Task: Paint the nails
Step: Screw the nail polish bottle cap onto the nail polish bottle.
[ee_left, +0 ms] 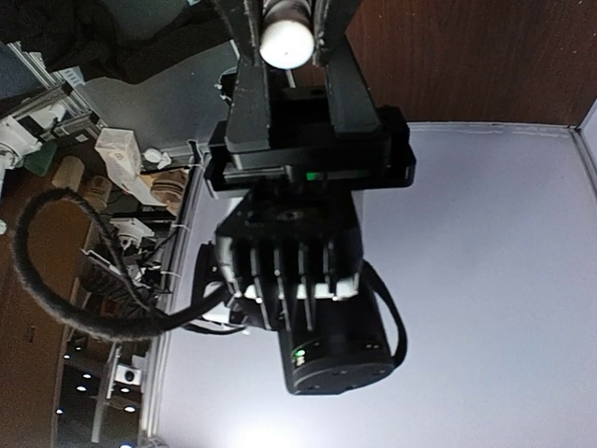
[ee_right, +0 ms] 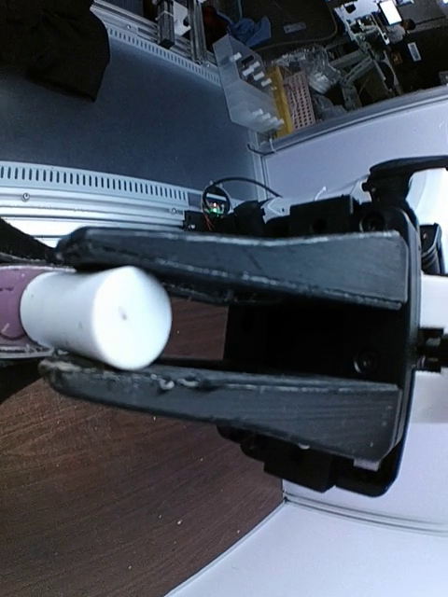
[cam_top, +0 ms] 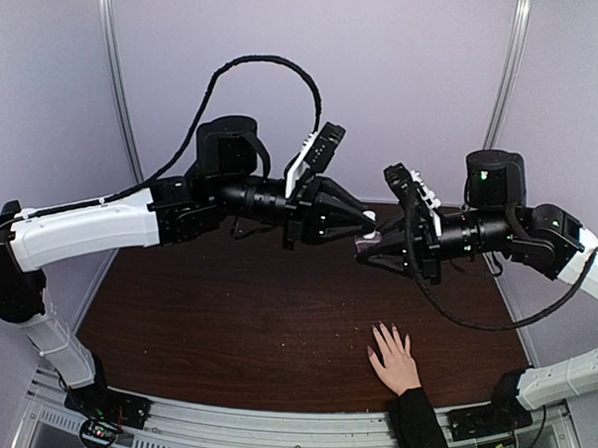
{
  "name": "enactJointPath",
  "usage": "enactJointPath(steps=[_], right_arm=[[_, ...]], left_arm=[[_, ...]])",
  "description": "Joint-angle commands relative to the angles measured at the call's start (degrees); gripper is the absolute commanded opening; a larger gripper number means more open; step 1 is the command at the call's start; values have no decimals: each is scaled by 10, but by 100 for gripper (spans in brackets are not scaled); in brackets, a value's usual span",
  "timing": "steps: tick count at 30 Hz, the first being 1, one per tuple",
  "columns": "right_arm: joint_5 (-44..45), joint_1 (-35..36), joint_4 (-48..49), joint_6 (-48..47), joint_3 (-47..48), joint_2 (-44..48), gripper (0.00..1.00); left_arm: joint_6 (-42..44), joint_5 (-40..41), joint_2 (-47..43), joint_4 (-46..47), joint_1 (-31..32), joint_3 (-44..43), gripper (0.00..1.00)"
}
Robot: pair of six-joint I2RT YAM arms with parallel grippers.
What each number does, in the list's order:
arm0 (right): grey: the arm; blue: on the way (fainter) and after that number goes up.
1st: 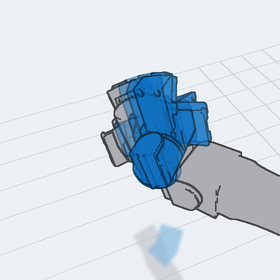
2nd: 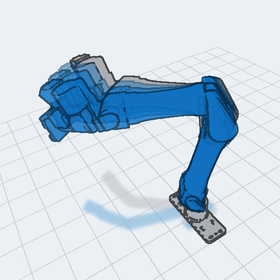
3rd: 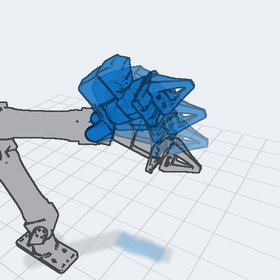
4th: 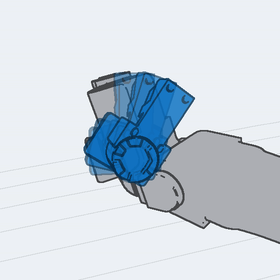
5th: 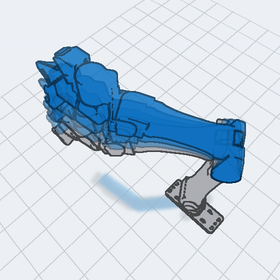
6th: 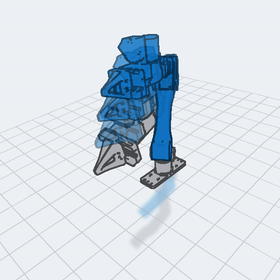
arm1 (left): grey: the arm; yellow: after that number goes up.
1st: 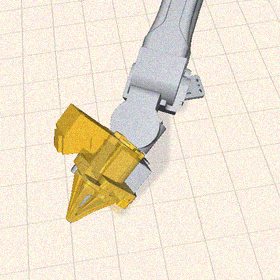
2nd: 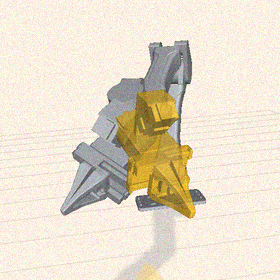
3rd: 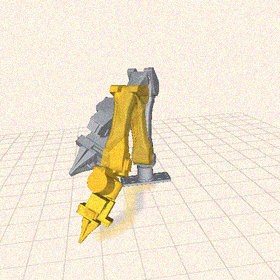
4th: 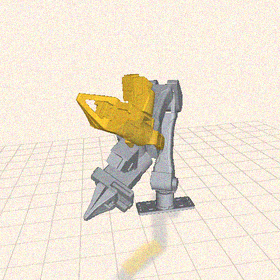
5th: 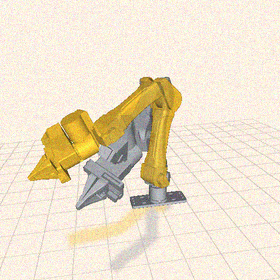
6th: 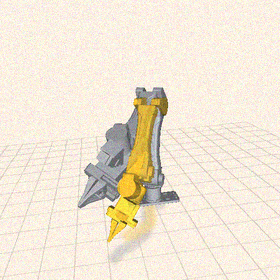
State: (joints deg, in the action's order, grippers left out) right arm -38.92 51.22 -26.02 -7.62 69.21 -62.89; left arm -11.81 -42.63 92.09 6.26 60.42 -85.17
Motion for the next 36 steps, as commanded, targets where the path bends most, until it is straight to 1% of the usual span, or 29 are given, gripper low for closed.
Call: enactJointPath(steps=[1,6,10,15,17,19,21,25,28,33,36], right_arm=[[-109,5,69,-23,42,5,0],[-161,4,71,-22,58,-5,0],[-176,4,71,-18,66,-11,0],[-172,4,59,-25,61,-9,0],[-164,3,54,-27,57,-9,0],[-147,3,45,-30,55,-10,0],[-120,3,31,-35,55,-13,0],[-40,2,13,-38,49,-16,0],[23,2,-4,-41,47,-20,0],[114,2,-11,-31,47,-28,0],[181,2,0,-16,42,-27,0]], left_arm=[[-1,-106,40,-7,10,-15,0],[-18,-181,53,24,10,-20,0],[-45,-226,62,57,9,-21,0],[-71,-234,60,72,-7,-20,1],[-86,-228,55,84,-16,-15,6],[-101,-202,47,96,-24,-8,11],[-105,-169,37,94,-30,-2,22],[-101,-133,13,89,-35,13,39],[-91,-79,-10,79,-36,28,46],[-78,48,-35,57,-36,50,48],[-69,135,-45,39,-35,58,46]])
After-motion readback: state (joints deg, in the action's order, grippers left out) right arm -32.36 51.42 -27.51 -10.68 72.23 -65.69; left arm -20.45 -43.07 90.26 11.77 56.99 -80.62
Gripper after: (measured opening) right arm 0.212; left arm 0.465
